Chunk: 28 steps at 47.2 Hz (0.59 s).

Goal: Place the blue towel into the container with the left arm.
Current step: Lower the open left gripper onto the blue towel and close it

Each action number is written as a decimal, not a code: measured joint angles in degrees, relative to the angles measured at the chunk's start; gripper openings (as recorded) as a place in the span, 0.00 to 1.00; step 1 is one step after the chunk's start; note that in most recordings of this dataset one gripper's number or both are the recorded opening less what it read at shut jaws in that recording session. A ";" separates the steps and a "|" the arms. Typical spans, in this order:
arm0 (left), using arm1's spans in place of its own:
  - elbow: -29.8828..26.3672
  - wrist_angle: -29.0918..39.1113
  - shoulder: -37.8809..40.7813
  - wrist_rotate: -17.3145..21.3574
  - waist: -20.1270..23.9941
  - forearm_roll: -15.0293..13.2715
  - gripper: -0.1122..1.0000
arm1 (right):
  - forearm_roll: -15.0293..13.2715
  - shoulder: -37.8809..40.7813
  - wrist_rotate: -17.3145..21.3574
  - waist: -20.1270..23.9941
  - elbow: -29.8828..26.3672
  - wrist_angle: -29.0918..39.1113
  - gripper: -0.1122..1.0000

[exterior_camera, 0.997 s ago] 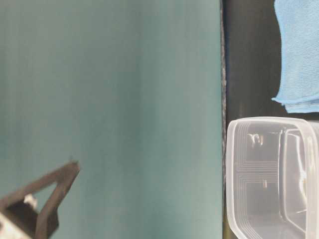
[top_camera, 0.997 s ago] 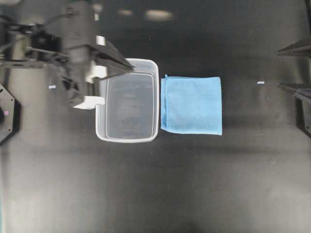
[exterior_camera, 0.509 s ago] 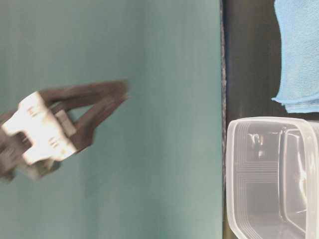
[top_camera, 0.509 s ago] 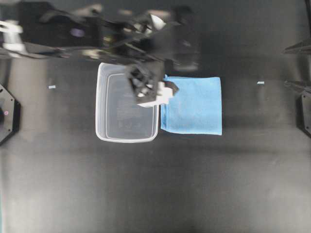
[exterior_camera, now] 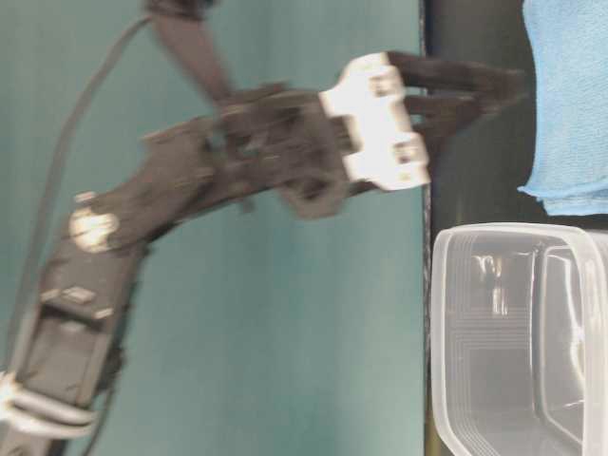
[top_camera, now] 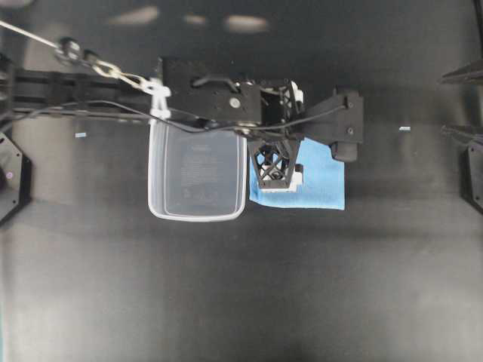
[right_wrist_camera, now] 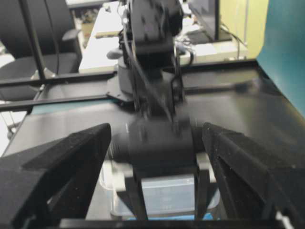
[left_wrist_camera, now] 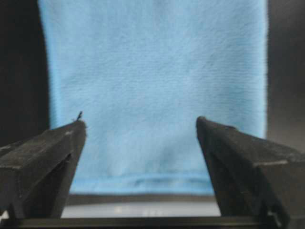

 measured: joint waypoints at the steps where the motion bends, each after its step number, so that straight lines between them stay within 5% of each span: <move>1: 0.00 -0.26 0.44 0.09 0.00 0.09 0.90 | 0.00 0.00 0.00 0.00 0.00 0.00 0.78; 28: -0.53 -6.24 6.77 0.09 -0.35 0.09 0.88 | 0.00 0.00 0.00 0.00 0.00 -0.09 0.78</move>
